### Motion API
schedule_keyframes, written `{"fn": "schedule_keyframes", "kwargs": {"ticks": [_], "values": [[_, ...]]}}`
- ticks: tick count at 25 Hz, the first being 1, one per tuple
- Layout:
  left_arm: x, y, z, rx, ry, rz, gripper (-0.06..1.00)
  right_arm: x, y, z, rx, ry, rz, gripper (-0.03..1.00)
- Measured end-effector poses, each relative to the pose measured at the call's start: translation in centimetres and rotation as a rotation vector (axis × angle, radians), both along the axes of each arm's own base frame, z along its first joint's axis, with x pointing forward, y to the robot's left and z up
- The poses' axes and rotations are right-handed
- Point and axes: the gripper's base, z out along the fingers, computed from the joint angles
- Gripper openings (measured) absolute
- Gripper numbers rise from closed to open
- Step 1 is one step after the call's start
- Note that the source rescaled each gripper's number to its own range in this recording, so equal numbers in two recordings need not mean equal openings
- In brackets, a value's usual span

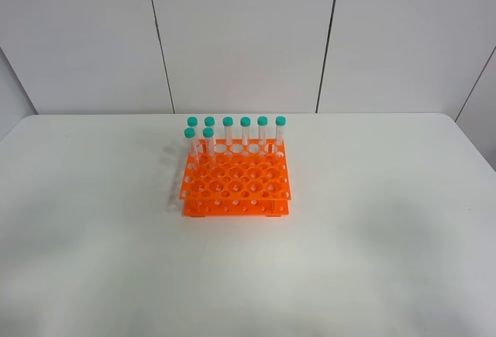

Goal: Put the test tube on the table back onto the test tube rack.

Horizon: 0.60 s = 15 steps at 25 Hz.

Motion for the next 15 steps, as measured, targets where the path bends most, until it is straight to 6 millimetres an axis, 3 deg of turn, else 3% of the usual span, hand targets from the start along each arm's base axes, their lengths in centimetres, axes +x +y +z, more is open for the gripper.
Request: {"fn": "schedule_keyframes", "kwargs": {"ticks": [15], "values": [[-0.38, -0.25, -0.15, 0.003, -0.029, -0.038, 1.00, 0.00, 0.00, 0.00, 0.000, 0.000, 0.000, 0.86]]}}
